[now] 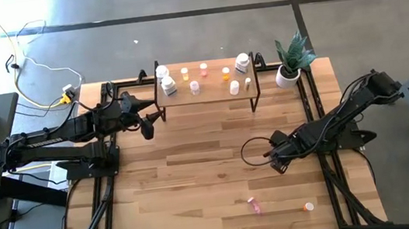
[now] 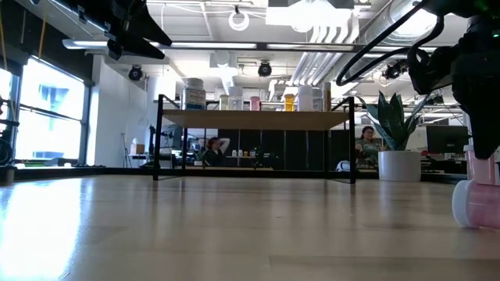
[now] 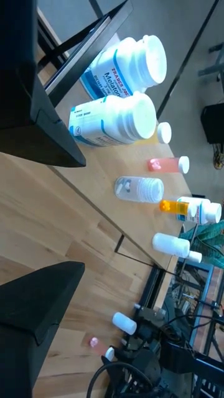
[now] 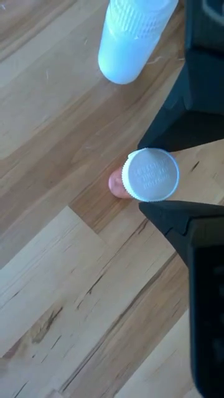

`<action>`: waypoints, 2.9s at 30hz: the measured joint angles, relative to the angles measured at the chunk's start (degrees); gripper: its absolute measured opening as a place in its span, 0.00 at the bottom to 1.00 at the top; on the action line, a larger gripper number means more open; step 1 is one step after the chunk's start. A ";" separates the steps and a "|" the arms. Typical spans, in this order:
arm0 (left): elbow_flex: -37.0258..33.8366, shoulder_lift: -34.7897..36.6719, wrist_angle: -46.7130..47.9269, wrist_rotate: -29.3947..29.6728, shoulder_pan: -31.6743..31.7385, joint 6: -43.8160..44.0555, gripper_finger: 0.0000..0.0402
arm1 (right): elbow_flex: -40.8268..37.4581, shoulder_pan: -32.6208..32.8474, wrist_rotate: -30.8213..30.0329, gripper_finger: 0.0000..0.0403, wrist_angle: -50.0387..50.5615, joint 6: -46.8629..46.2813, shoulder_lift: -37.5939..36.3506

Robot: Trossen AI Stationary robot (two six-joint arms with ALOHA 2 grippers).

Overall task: Pick and place medicine bottles onto shelf by color
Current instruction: Put the pink pill bottle on the shelf

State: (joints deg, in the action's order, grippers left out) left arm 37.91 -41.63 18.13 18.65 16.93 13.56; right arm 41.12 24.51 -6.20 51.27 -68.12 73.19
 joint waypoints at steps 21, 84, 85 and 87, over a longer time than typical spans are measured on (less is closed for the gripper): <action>0.00 0.00 0.00 0.01 0.01 -0.02 0.62 | 3.23 -0.53 -0.21 0.25 0.01 1.28 -0.04; 0.02 0.02 0.10 -0.18 7.54 -6.71 0.62 | 76.02 -51.95 -2.56 0.24 30.99 50.16 27.48; 0.02 0.02 0.11 -0.51 7.54 -6.71 0.62 | 76.02 -52.35 -2.56 0.24 31.67 50.21 27.50; 0.02 0.01 0.09 -0.68 7.54 -6.73 0.62 | 75.78 -53.06 -2.51 0.24 31.88 50.18 27.50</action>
State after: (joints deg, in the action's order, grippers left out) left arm 37.93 -41.62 18.22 17.98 24.47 6.83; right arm 116.91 -28.55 -8.70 83.15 -17.93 100.68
